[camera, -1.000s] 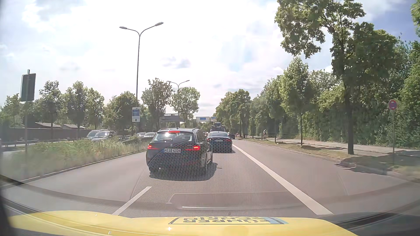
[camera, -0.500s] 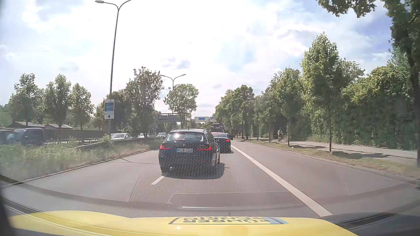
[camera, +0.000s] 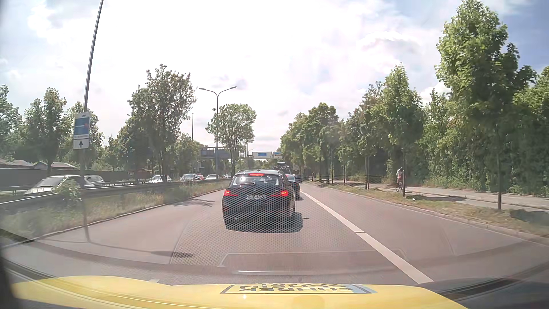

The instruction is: Follow the waypoints while adhering to traffic rules and regulations

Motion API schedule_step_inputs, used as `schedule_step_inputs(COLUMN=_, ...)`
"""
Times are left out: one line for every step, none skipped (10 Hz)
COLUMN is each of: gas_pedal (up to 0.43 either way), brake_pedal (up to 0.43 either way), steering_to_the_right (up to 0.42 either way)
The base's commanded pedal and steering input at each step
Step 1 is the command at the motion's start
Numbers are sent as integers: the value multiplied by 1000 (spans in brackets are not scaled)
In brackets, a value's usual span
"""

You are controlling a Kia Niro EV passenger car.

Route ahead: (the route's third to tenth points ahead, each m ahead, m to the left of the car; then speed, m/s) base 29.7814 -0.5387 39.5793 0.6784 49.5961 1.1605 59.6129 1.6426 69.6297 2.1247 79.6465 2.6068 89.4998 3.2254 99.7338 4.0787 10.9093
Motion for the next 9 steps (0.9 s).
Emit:
schedule_step_inputs(gas_pedal=20, brake_pedal=0, steering_to_the_right=1)
schedule_step_inputs(gas_pedal=20, brake_pedal=0, steering_to_the_right=1)
schedule_step_inputs(gas_pedal=20, brake_pedal=0, steering_to_the_right=1)
schedule_step_inputs(gas_pedal=20, brake_pedal=0, steering_to_the_right=1)
schedule_step_inputs(gas_pedal=20, brake_pedal=0, steering_to_the_right=1)
schedule_step_inputs(gas_pedal=28, brake_pedal=0, steering_to_the_right=0)
schedule_step_inputs(gas_pedal=59, brake_pedal=0, steering_to_the_right=0)
schedule_step_inputs(gas_pedal=59, brake_pedal=0, steering_to_the_right=-1)
schedule_step_inputs(gas_pedal=59, brake_pedal=0, steering_to_the_right=-1)
